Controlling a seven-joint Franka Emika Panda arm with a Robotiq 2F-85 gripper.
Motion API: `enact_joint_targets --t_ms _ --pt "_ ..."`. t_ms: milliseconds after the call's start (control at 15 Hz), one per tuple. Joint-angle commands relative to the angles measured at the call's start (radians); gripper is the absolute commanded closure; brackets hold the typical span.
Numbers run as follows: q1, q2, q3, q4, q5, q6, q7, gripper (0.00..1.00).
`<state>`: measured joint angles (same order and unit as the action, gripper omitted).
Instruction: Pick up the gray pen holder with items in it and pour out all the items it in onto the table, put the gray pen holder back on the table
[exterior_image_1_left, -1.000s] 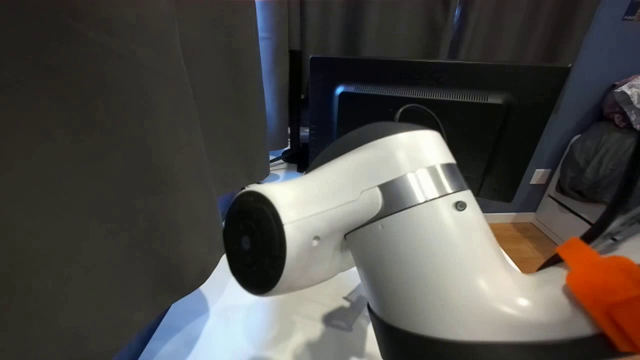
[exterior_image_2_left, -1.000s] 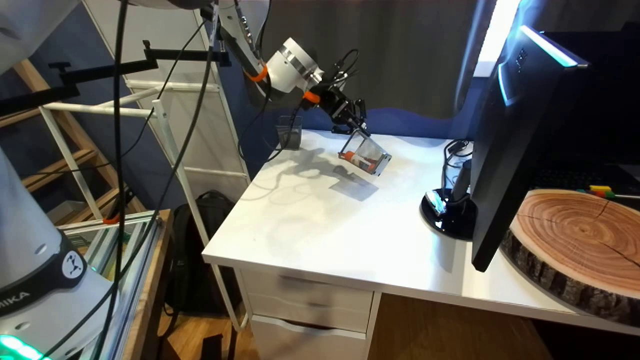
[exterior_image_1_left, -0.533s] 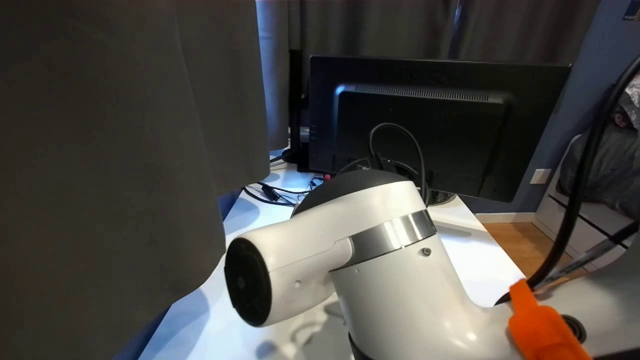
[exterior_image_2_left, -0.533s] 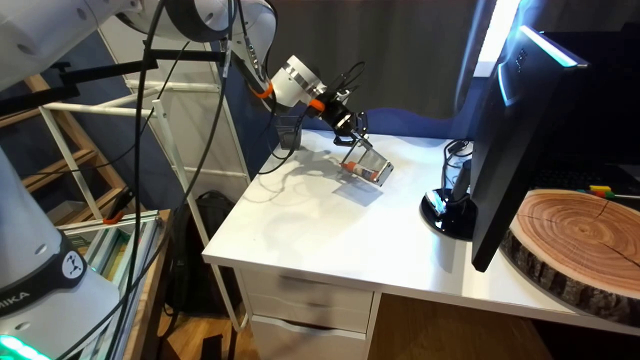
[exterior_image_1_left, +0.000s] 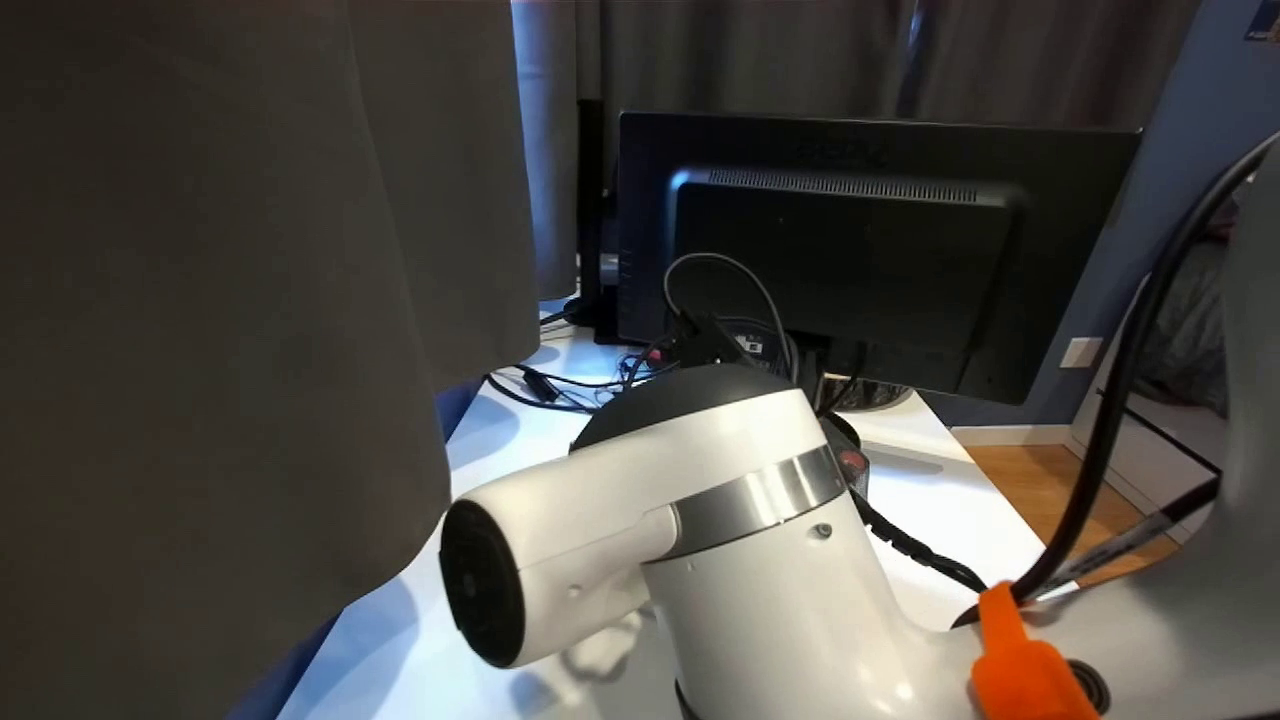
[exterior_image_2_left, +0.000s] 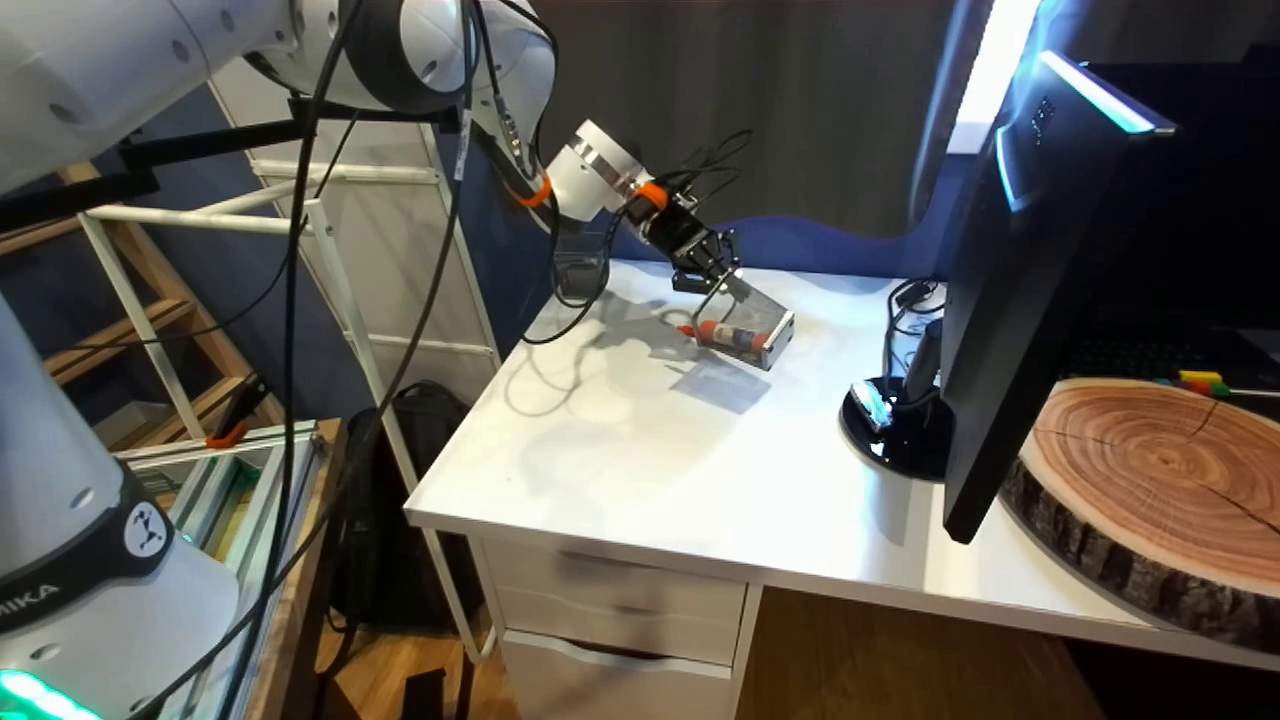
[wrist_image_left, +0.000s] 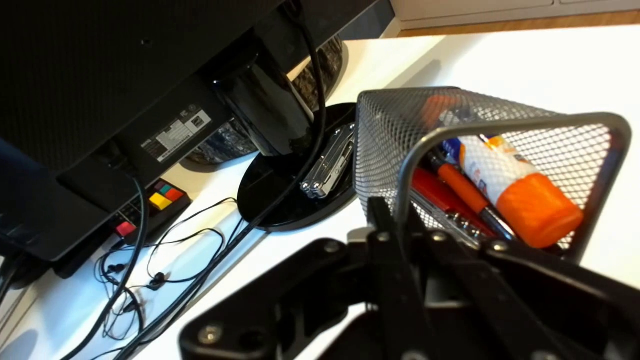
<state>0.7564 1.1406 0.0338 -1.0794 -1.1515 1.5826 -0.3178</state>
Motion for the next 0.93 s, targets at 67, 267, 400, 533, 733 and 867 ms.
enact_joint_targets --t_ms 67,267,400,533,733,867 --pt "0.053 0.091 -0.06 0.147 -0.024 -0.165 -0.055 0.98" --pt "0.058 0.12 -0.083 0.203 0.011 -0.281 0.039 0.98" --pt "0.039 0.078 -0.055 0.122 0.003 -0.21 0.025 0.94" --pt "0.037 0.079 -0.054 0.118 0.003 -0.203 0.025 0.94" --pt "0.041 0.081 -0.057 0.117 -0.002 -0.208 0.024 0.98" --pt "0.049 0.077 -0.074 0.098 -0.027 -0.219 0.003 0.98"
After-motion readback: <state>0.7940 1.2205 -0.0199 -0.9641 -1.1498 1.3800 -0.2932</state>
